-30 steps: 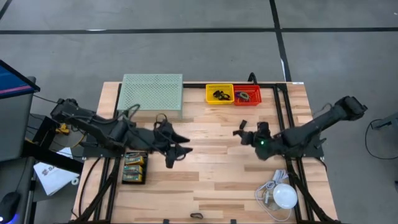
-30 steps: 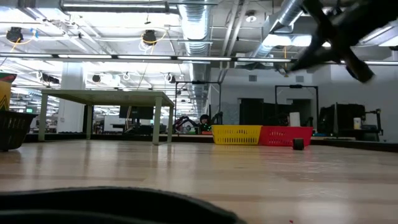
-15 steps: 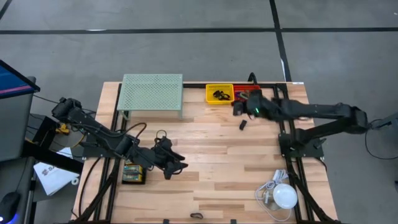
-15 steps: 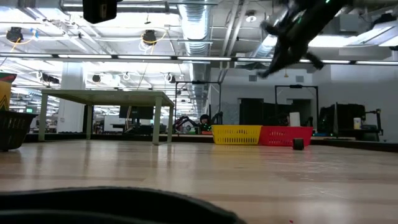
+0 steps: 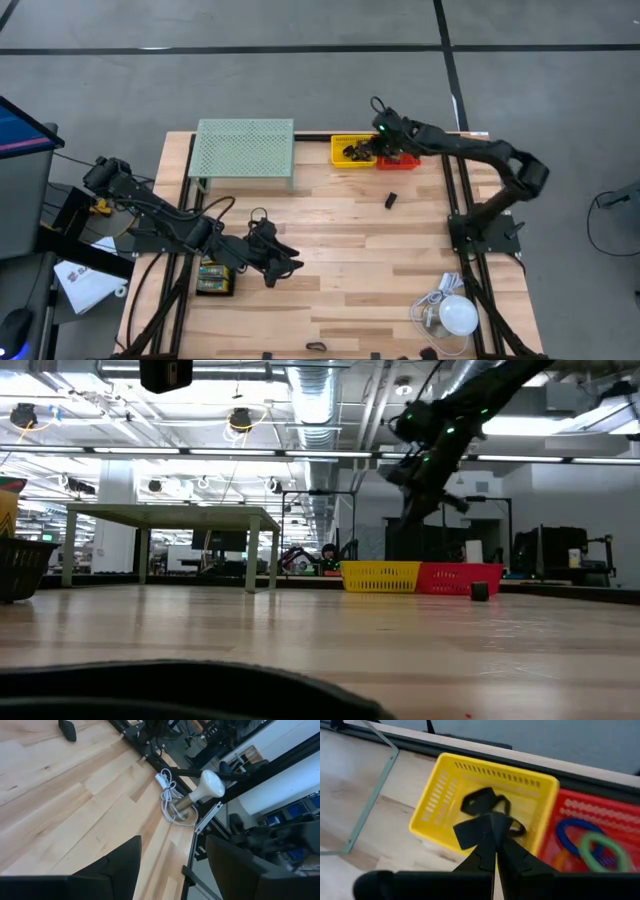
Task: Pick & Place Office Desk Supplies
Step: Put the black rubber band into the yellow basket
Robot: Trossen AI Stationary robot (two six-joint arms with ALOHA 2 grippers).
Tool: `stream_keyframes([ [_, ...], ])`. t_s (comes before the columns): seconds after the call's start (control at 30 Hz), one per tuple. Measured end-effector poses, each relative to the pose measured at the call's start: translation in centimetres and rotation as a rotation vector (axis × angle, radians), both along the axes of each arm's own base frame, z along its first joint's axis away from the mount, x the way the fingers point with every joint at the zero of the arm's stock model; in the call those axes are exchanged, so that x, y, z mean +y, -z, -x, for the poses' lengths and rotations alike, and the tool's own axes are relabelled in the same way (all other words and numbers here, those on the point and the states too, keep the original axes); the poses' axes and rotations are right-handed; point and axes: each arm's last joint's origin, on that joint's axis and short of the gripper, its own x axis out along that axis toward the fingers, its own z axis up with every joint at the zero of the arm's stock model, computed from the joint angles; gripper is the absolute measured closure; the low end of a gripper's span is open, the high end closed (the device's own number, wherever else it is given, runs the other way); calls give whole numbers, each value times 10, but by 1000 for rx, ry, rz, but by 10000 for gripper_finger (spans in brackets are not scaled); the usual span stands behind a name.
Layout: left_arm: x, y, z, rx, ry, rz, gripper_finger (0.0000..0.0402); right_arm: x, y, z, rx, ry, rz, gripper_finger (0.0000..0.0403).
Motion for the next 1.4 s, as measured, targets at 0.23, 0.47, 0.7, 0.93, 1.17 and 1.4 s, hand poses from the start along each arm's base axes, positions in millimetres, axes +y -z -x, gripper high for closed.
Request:
stream_keyframes([
  [0.23,0,-2,-1,-19,-1,14,184,-26,22,-26,78,-51,-64,403],
  [0.47,-1,-3,-1,-28,-1,19,184,-30,41,-33,125,-82,-101,396],
  [0.7,-1,-3,-1,-27,0,18,184,-31,31,-35,83,-128,-43,316],
  [0.93,0,-3,-1,-28,0,19,184,-37,27,-30,53,-118,-44,237],
  [1.17,0,-3,-1,-27,0,18,184,-36,24,-29,26,-139,-67,189],
  [1.4,0,-3,-1,-26,5,5,184,-26,-7,-25,-59,-169,2,188],
])
